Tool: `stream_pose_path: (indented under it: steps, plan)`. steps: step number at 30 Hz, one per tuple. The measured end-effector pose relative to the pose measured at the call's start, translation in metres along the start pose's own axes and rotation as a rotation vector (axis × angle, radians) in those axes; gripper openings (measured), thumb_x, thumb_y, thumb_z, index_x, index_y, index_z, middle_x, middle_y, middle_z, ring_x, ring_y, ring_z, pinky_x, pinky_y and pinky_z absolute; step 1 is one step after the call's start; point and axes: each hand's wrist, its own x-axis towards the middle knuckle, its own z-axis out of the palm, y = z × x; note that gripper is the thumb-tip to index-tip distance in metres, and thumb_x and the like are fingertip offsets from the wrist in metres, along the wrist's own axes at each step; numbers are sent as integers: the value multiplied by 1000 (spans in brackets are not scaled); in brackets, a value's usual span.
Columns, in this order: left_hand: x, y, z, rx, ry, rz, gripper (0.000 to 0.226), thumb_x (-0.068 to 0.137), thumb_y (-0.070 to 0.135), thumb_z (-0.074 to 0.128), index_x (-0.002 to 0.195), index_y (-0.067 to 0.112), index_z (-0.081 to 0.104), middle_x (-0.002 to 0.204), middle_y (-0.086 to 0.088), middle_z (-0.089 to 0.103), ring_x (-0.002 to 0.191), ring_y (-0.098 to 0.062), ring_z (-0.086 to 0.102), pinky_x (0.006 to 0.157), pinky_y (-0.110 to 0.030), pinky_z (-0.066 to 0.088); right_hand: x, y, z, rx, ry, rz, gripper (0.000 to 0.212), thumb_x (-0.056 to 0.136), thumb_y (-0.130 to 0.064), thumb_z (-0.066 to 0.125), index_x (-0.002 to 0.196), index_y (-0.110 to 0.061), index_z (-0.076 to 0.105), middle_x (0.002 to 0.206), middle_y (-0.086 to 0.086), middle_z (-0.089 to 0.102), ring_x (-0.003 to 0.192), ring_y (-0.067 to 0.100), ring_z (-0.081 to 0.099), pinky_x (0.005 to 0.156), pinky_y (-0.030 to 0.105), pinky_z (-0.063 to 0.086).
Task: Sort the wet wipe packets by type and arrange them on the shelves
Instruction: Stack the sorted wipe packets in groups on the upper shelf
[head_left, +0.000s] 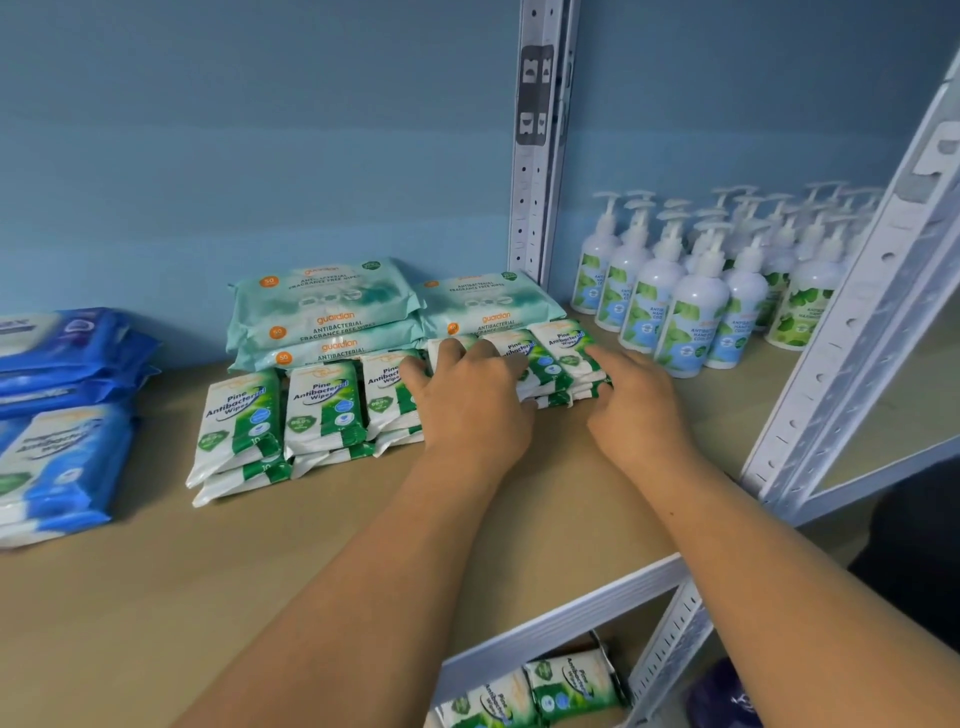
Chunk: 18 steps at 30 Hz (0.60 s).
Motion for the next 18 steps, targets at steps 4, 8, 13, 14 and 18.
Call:
stream_pose_path:
  steps: [4, 8, 13, 14, 18]
  plan:
    - [-1, -3, -1, -46, 21, 26, 50, 78, 55, 69, 125, 42, 61, 130, 6, 56, 122, -26, 46, 97, -51, 27, 0, -5, -6, -33, -82, 123, 88, 79, -5, 63, 158, -20, 27, 148, 16, 44, 133, 36, 43, 109, 45, 42]
    - [-19, -8, -16, -218, 135, 75, 66, 72, 54, 70, 135, 39, 55, 143, 5, 48, 126, -22, 50, 98, -47, 29, -18, -21, -28, -105, -129, 168, 89, 87, -17, 58, 161, -20, 8, 152, 18, 34, 140, 41, 29, 117, 48, 28]
    - [-56, -13, -45, -197, 65, 150, 53, 80, 50, 60, 130, 31, 61, 129, 4, 60, 117, -25, 56, 95, -46, 38, -38, -49, -72, -224, -277, -54, 79, 94, -33, 51, 159, -26, 8, 145, 15, 48, 132, 38, 38, 110, 51, 37]
    - [-64, -15, -51, -199, 33, 170, 51, 81, 49, 59, 128, 29, 62, 125, 3, 63, 113, -27, 57, 93, -44, 42, -45, -53, -81, -236, -285, -72, 75, 94, -35, 49, 159, -26, 12, 141, 13, 51, 129, 37, 42, 107, 50, 39]
    - [-102, -22, -86, -308, -97, 166, 47, 86, 58, 52, 120, 29, 64, 110, 6, 69, 98, -24, 65, 81, -36, 54, -85, -58, -117, -212, -362, -91, 53, 99, -36, 47, 151, -26, 39, 114, 6, 65, 111, 32, 58, 92, 42, 49]
